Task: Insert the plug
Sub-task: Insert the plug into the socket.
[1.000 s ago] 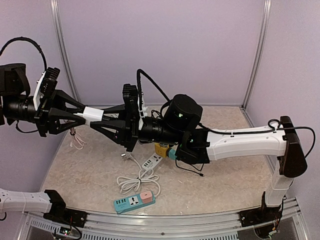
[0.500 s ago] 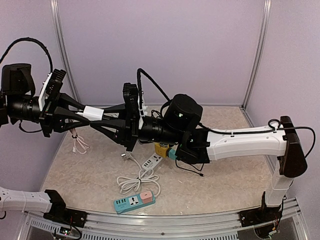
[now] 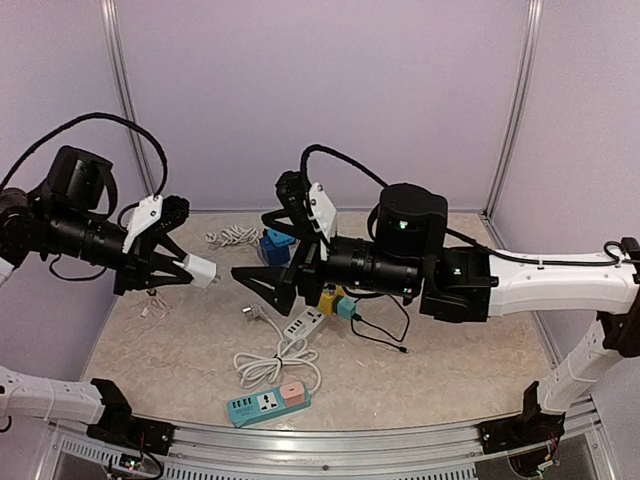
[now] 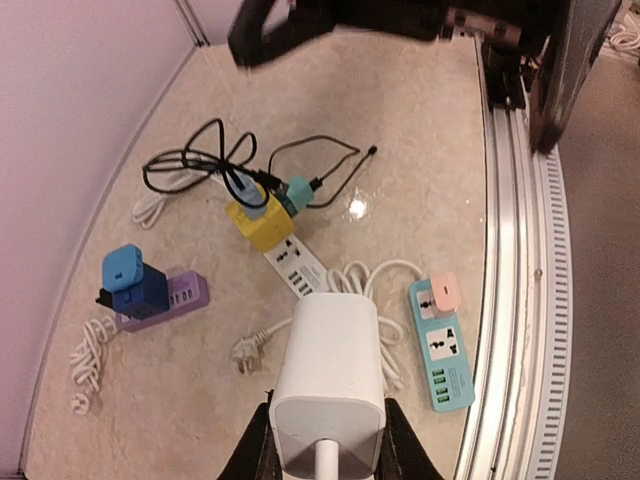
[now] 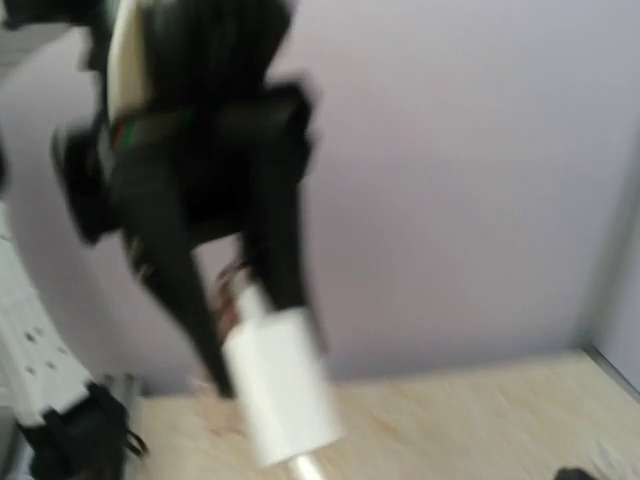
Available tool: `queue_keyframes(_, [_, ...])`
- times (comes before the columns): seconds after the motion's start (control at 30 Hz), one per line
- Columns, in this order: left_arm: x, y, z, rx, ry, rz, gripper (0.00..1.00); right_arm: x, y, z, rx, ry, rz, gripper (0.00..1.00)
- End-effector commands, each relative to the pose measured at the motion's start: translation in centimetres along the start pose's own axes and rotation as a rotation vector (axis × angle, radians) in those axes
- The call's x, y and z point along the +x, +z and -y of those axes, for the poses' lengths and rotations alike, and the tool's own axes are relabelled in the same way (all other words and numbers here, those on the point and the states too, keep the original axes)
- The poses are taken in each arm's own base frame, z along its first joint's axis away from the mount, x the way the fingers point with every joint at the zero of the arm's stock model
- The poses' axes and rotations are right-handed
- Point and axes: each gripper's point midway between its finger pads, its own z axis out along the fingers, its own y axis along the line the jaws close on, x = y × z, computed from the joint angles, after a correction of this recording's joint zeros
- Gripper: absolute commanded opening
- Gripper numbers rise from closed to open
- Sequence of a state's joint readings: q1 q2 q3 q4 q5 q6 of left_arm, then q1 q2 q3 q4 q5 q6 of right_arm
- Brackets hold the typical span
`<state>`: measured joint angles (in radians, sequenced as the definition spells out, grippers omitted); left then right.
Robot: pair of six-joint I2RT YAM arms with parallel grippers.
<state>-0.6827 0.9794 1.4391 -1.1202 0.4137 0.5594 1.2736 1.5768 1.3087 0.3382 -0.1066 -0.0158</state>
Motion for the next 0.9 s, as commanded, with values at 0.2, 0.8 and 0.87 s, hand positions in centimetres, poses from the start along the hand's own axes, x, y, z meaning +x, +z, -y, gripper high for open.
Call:
queue_keyframes(0.2, [14.3,9.2,4.3,0.22,-0.078,-0.639,0.0,6.2,-10.2,5.4,0.407,0.151,-0.249,1.0])
queue_keyframes(0.8, [16.8,17.8,12.2,0.377,-0.046,-0.812,0.0,8.7,-19.7,6.7,0.573,0.206,-0.185,1.0])
queue_keyframes(0.87, [16.7,18.2,12.6,0.371,-0.02,-0.816,0.0,8.5,-20.4,6.7,0.579,0.214,-0.17,1.0])
